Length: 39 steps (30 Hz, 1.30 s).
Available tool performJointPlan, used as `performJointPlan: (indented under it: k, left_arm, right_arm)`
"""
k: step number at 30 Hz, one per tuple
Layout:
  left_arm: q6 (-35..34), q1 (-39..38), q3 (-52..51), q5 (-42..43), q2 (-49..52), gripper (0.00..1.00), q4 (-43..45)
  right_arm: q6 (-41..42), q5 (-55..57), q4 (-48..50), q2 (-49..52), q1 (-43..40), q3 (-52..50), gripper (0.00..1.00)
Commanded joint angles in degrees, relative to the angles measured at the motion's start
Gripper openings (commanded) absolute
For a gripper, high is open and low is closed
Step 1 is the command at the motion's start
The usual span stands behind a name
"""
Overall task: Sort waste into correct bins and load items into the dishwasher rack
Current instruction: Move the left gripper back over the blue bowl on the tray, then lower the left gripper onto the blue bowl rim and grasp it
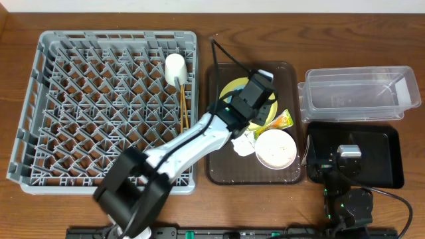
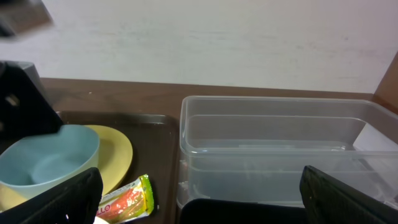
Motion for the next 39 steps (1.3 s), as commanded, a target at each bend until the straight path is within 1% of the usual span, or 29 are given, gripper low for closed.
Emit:
performJointPlan:
  k: [1,8,15,16,18,28,31,35,39]
  left_arm:
    - [1.0,-0.5,-0.4,-1.9,2.7,0.44,1.2]
    - [1.0,-1.6,-0.4,-1.8,6.9,0.43,2.0]
    - [1.0,-1.8,-0.4,-1.7,7.2,0.43,2.4]
    - [1.0,-1.8,-0.4,-1.7,7.2,0.39,2.3]
    - [1.0,-2.0,-0.4,-1.5,7.3,0.36,2.0]
    - [1.0,-2.4,-0.5,-1.9,10.9,0.34,3.0]
    - [1.0,-2.4,-0.5,-2.7,11.0,0.32,3.3]
    - [1.0,-2.4,-0.3,-4.9,10.4,0.32,3.7]
    - [1.0,-2.4,-0.3,-5.2,9.0,0.32,3.7]
  right_arm:
    - [-0.2,0.0,-0.2,-0.2,-0.4,-0.1,0.99]
    - [-0.2,0.0,-0.2,-0.1,-0.4,-0.1,0.99]
    - [-0.2,0.0,-0.2,-0.2,-0.4,-0.1,0.99]
    - [-0.2,0.0,-0.2,-0.2,-0.4,-0.1,0.99]
    - [-0.2,0.0,-0.2,-0.1,-0.4,-0.1,0.99]
    - [-0.2,0.1,-0.2,-0.1,-0.4,-0.1,0.99]
    - [-0.2,0.1,-0.2,-0.1,-0.4,-0.1,0.99]
    - [-0.2,0.0,-0.2,-0.1,-0.4,-0.1,0.99]
    - [-0.2,0.0,-0.2,-0.1,-0.4,-0.1,0.99]
